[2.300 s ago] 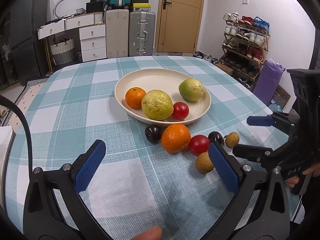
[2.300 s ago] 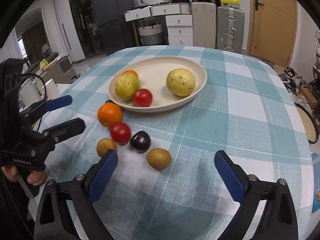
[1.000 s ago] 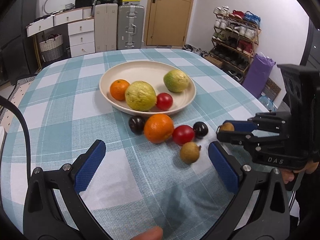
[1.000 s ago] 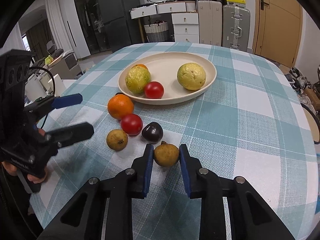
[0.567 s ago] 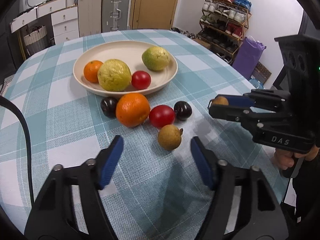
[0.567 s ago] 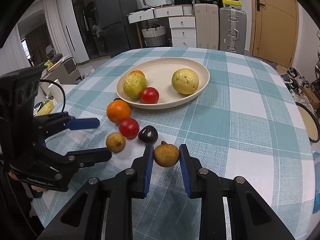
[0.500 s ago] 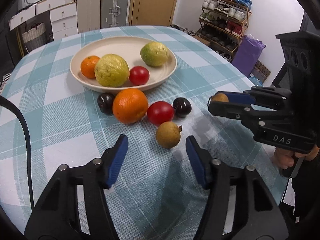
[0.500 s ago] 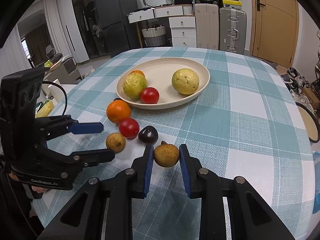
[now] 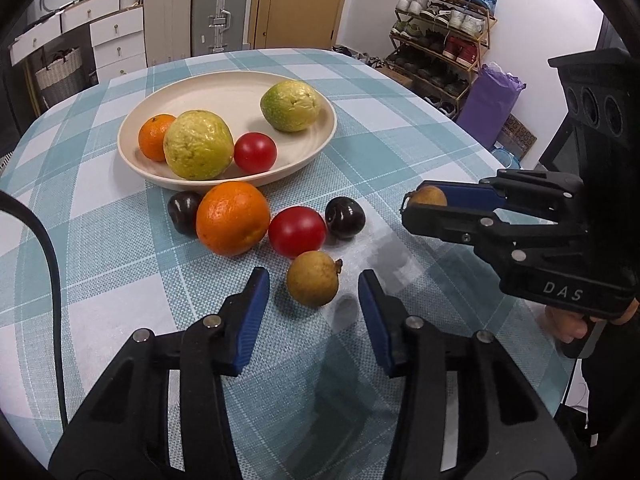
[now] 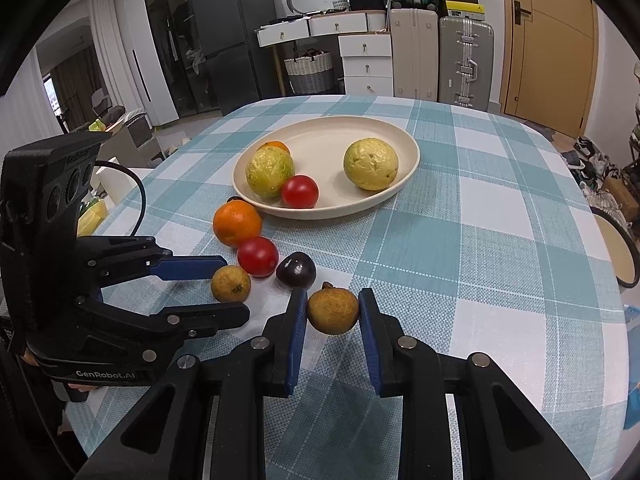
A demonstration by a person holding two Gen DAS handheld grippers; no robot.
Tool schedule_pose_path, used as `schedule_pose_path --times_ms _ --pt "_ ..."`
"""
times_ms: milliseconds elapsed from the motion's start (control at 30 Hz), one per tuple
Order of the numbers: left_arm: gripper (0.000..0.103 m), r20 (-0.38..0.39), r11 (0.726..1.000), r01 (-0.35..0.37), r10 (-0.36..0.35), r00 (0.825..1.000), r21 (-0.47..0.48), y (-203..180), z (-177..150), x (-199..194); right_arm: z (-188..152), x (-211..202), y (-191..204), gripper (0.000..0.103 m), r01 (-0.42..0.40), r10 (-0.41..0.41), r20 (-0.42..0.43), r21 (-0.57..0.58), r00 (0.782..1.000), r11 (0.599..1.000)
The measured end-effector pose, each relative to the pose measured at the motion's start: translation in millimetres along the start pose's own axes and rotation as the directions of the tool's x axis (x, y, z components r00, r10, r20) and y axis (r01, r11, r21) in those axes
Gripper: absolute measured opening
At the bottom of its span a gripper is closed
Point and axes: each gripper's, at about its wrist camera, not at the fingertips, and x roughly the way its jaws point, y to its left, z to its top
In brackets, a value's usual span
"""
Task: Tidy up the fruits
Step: 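Grasp a small brown fruit with the right gripper while the left gripper grasps another small brown fruit, then carry both small brown fruits to the cream plate and lower them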
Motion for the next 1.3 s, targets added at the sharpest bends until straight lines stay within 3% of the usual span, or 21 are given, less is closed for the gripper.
schedule_pose_path --times_ms 200,533,800,1067,1300 --pt "0.024 -0.002 1.000 0.015 -0.015 1.000 -0.001 -0.2 -0.6 -0.1 -0.4 -2.0 1.9 0.027 0.002 -0.002 0.000 -0.004 1.000 1.000" --pt "0.024 0.029 0.999 0.032 -0.033 0.999 0.021 -4.9 -3.8 -8.9 2.6 -6.2 3.1 0.027 0.000 0.000 0.021 -0.008 1.000 1.000" --pt "0.024 0.095 0.999 0.048 -0.049 0.994 0.018 -2.6 -1.9 -27.6 6.9 -8.7 6.1 0.027 -0.008 0.008 0.039 -0.007 0.999 1.000" --pt "0.024 0.202 0.998 0.051 -0.045 0.978 -0.023 9.7 3.0 -55.5 13.2 -10.1 13.6 0.027 -0.027 0.028 0.065 -0.020 0.998 0.999" --pt "0.024 0.264 0.998 0.006 0.010 0.964 -0.062 24.9 10.0 -73.8 20.4 -10.6 15.5 0.027 -0.044 0.046 0.094 -0.024 0.994 0.999"
